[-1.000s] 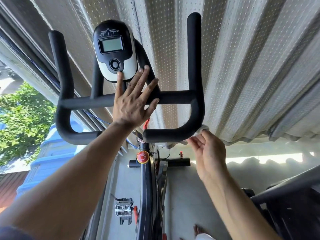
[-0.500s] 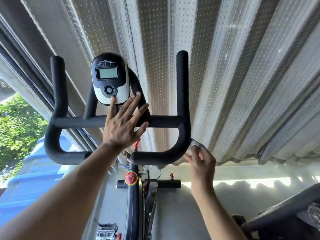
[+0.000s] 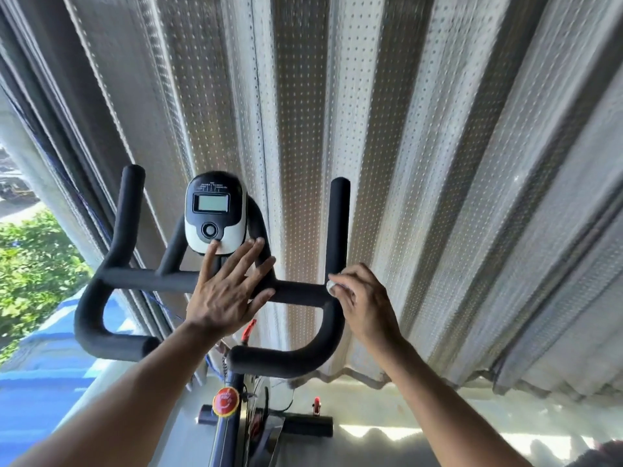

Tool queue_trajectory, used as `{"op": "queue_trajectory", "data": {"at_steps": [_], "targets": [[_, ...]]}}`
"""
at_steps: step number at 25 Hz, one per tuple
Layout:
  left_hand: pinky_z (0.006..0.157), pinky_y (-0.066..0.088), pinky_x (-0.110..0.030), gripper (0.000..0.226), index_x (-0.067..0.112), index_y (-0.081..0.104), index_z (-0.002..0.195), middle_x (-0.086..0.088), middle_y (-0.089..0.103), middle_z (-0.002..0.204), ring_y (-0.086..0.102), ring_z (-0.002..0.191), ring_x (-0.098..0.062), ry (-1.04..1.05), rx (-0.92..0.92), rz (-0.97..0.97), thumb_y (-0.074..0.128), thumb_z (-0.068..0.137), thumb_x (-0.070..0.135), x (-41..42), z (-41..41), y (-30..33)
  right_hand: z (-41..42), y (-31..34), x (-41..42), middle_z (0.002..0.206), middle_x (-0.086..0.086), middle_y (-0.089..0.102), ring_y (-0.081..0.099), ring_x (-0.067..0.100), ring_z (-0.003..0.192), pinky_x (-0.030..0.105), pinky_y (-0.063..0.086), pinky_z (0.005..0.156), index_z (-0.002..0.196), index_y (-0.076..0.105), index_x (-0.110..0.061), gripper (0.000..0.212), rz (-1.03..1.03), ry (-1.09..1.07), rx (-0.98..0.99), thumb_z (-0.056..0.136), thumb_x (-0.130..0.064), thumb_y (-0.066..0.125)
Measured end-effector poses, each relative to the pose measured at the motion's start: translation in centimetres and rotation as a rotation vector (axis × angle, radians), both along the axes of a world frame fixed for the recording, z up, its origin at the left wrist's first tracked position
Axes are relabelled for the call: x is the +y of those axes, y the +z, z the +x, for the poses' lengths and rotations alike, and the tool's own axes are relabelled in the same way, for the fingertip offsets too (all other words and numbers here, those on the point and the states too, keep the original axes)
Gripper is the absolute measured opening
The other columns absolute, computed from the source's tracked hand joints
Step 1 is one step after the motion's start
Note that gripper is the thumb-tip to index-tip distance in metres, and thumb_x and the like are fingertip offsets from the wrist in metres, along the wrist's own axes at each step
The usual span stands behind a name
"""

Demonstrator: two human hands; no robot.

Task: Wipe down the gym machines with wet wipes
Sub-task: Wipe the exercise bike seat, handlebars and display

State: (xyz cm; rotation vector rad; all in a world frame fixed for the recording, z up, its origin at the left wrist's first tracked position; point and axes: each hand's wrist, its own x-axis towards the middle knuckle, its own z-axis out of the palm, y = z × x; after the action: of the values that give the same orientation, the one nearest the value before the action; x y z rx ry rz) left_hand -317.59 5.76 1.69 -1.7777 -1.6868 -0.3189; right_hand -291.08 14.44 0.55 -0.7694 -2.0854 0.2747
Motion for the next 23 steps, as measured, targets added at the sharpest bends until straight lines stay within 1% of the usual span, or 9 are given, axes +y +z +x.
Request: {"op": "queue_trajectory", "data": {"at_steps": [2,3,6,9,12,14,17,19,23], "targets": [[0.127,0.007,-0.055,0.057,0.016,0.062,0.135,-0.009,0.052,0.149,0.040,0.148,-0.026,0.001,-0.064,0.071,0.033,0.106,0.054,1.7,1.6,1.7,-0.3,1.7,2.5,0.104,-0.002,0.058,0.062,0.012,0.093,0.029,0.057,0.083,0.113,0.073,-0.004,0.019,0.040,0.038,-0.070,0.096,-0.006,0.066],[0.128,0.008,-0.052,0.054,0.014,0.061,0.135,-0.009,0.052,0.149,0.040,0.147,-0.026,0.027,-0.115,0.112,0.036,0.106,0.052,2.8,2.2,2.6,-0.9,2.5,3.6,0.103,-0.001,0.057,0.061,0.013,0.093,0.030,0.058,0.082,0.113,0.073,-0.004,0.019,0.076,0.050,-0.117,0.095,-0.007,0.067],[0.129,0.007,-0.050,0.060,0.008,0.049,0.150,-0.011,0.034,0.165,0.029,0.155,-0.024,0.080,-0.250,0.183,0.040,0.106,0.049,4.3,3.1,3.4,-2.0,3.2,4.7,0.100,0.002,0.057,0.057,0.012,0.094,0.028,0.057,0.084,0.112,0.073,-0.003,0.019,0.144,0.106,-0.169,0.094,-0.007,0.070],[0.128,0.000,-0.054,0.067,0.005,0.035,0.159,-0.008,0.017,0.171,0.012,0.159,-0.022,0.087,-0.257,0.186,0.040,0.105,0.044,4.0,3.0,2.7,-0.6,2.1,3.7,0.102,0.003,0.062,0.054,0.004,0.097,0.016,0.050,0.091,0.112,0.074,-0.002,0.019,0.152,0.251,-0.194,0.096,-0.010,0.068],[0.126,-0.004,-0.059,0.073,0.007,0.025,0.162,-0.009,0.010,0.173,0.003,0.160,-0.023,0.165,-0.276,0.207,0.042,0.102,0.045,4.1,3.0,2.7,0.1,3.1,5.8,0.105,0.007,0.071,0.061,0.020,0.097,0.026,0.054,0.082,0.116,0.073,0.001,0.022,0.256,0.361,-0.309,0.096,-0.008,0.068],[0.125,-0.002,-0.062,0.075,0.008,0.023,0.163,-0.009,0.009,0.173,0.001,0.160,-0.024,0.178,-0.304,0.219,0.042,0.102,0.046,4.0,3.1,2.4,-0.8,5.3,8.8,0.107,0.011,0.072,0.060,0.023,0.098,0.031,0.056,0.075,0.116,0.072,0.004,0.022,0.370,0.345,-0.342,0.097,-0.007,0.066],[0.125,0.004,-0.065,0.073,0.010,0.026,0.162,-0.009,0.014,0.172,0.006,0.160,-0.025,0.153,-0.303,0.234,0.043,0.102,0.047,3.8,3.2,2.4,-2.4,8.2,12.4,0.109,0.011,0.070,0.061,0.023,0.100,0.030,0.057,0.078,0.120,0.070,0.004,0.024,0.507,0.254,-0.244,0.097,-0.002,0.066],[0.124,0.004,-0.066,0.070,0.014,0.029,0.162,-0.008,0.016,0.172,0.006,0.160,-0.025,0.144,-0.303,0.224,0.041,0.103,0.049,3.8,3.0,2.4,-2.6,8.5,13.1,0.108,0.008,0.070,0.060,0.022,0.098,0.029,0.056,0.082,0.123,0.070,0.003,0.026,0.507,0.195,-0.137,0.097,0.000,0.066],[0.124,0.001,-0.066,0.065,0.022,0.032,0.162,-0.006,0.017,0.172,0.004,0.160,-0.025,0.158,-0.278,0.191,0.037,0.104,0.050,3.8,3.0,2.3,-1.2,4.8,10.7,0.105,0.005,0.071,0.062,0.020,0.093,0.029,0.056,0.078,0.124,0.071,-0.001,0.027,0.445,0.273,-0.116,0.098,0.000,0.065]]}}
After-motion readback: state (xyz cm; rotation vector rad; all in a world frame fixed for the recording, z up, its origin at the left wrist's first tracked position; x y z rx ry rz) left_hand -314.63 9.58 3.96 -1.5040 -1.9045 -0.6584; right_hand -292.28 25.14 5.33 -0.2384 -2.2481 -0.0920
